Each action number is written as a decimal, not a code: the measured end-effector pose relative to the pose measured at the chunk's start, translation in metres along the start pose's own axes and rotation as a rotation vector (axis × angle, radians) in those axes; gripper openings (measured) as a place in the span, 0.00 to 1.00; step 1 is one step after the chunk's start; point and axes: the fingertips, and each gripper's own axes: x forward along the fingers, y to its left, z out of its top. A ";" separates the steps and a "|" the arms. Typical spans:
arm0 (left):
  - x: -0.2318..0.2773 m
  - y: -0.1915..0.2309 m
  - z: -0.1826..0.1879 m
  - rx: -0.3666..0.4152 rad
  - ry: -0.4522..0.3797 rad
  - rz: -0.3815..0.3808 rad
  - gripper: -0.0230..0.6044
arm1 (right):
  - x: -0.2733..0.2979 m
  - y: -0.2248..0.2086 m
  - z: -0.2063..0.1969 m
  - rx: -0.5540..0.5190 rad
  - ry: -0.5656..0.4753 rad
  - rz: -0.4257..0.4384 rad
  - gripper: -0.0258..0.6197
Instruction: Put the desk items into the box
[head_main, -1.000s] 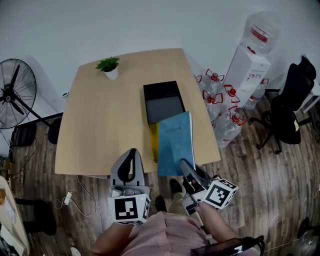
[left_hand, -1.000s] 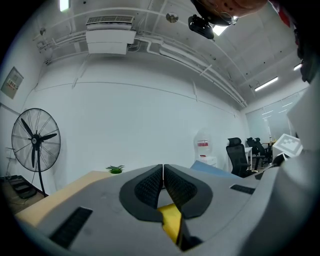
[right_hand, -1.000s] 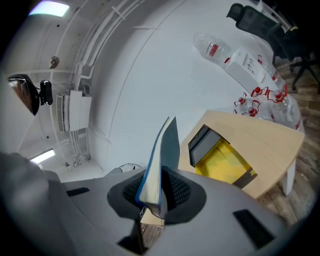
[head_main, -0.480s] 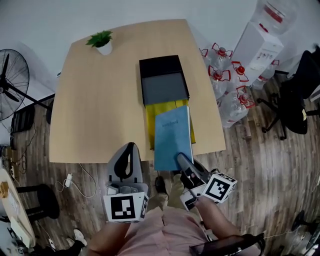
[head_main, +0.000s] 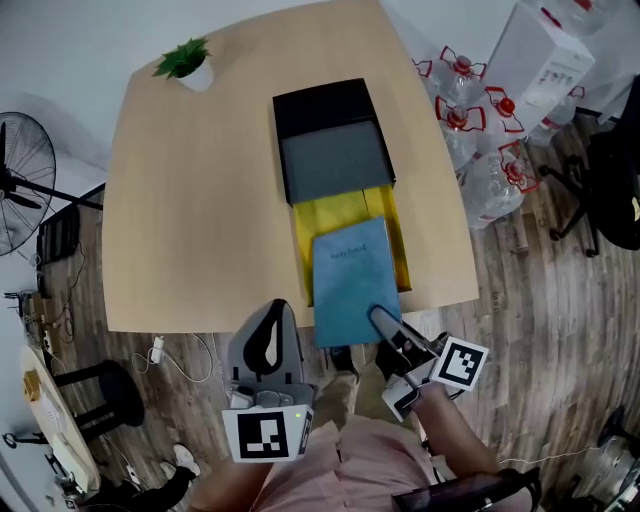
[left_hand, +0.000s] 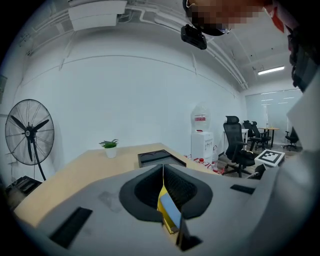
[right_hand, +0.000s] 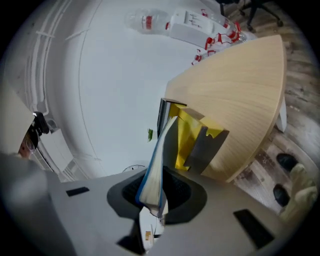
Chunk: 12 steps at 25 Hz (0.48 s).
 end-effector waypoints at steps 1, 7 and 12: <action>0.003 0.000 -0.003 0.000 0.007 -0.001 0.06 | 0.001 -0.006 0.001 0.031 0.004 -0.004 0.12; 0.015 0.002 -0.019 -0.006 0.052 -0.005 0.06 | 0.005 -0.036 0.001 0.153 0.013 -0.012 0.13; 0.020 0.000 -0.025 0.003 0.063 -0.019 0.06 | 0.011 -0.038 0.007 0.121 0.008 0.008 0.16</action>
